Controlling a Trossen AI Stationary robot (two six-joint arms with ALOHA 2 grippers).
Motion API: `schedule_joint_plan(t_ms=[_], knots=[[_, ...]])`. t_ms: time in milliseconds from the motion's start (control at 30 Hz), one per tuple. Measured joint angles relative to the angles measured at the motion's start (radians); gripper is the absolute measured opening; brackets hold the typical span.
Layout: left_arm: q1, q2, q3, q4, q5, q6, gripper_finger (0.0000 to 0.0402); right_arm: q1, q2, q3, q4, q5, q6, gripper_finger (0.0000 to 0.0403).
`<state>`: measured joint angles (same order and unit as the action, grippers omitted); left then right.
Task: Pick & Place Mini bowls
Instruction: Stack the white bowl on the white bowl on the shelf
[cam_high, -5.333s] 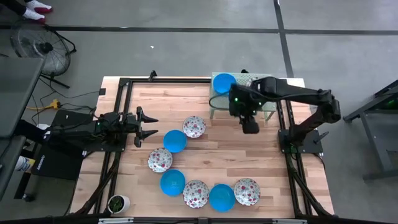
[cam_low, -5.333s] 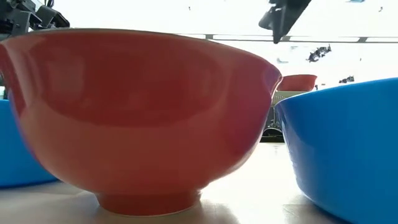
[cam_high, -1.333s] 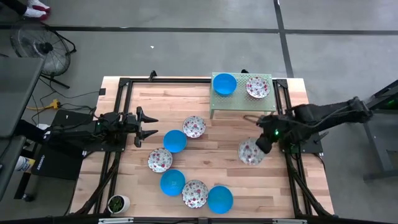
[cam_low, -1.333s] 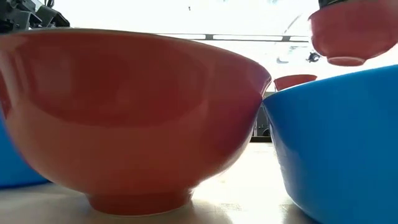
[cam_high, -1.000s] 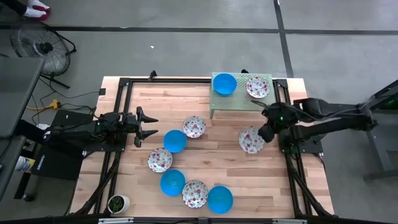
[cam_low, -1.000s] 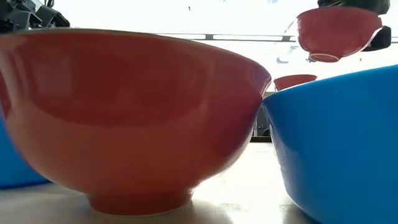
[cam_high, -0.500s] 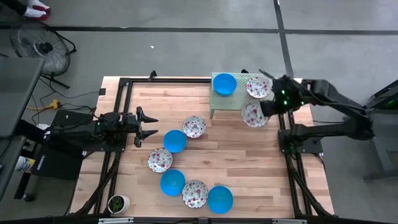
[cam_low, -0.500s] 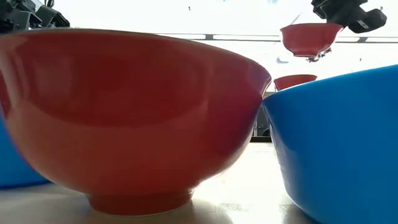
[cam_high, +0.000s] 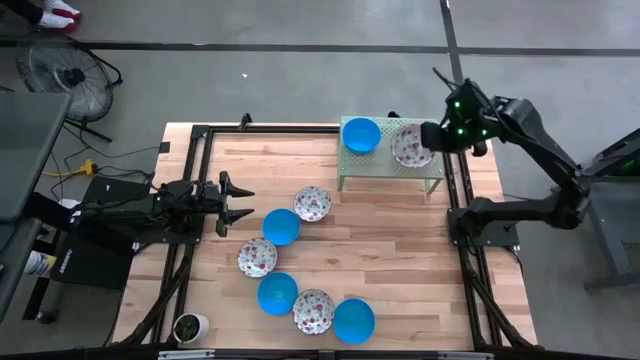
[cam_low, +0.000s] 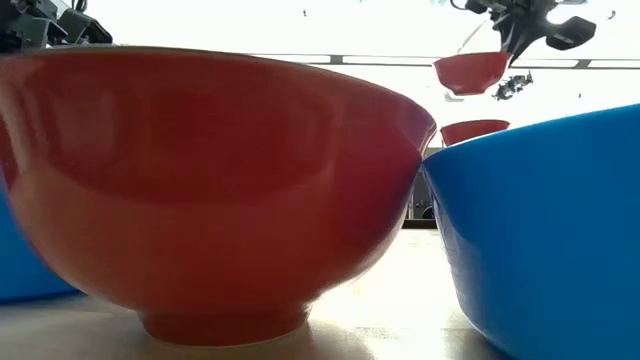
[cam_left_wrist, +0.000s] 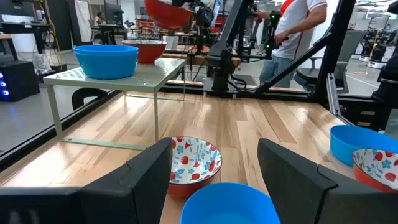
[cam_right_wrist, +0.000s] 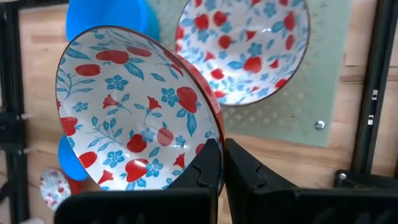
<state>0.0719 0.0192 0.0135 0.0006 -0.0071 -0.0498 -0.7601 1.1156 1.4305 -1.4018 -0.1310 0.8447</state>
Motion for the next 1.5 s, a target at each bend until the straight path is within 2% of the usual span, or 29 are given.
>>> schedule_joint_plan(t_ms=[200,400,1067,1500], knots=[[0.0,0.0,0.0,0.0,0.0,0.0,0.0232,-0.14,0.002,-0.007,0.001,-0.043,-0.032,0.0],[0.0,0.0,0.0,0.0,0.0,0.0,0.0232,-0.223,0.016,-0.007,0.012,-0.048,-0.028,0.0],[0.0,0.0,0.0,0.0,0.0,0.0,0.0232,-0.294,0.163,-0.007,0.008,-0.044,-0.04,0.0],[0.0,0.0,0.0,0.0,0.0,0.0,0.0232,-0.294,0.205,-0.007,0.002,-0.04,-0.063,0.0]])
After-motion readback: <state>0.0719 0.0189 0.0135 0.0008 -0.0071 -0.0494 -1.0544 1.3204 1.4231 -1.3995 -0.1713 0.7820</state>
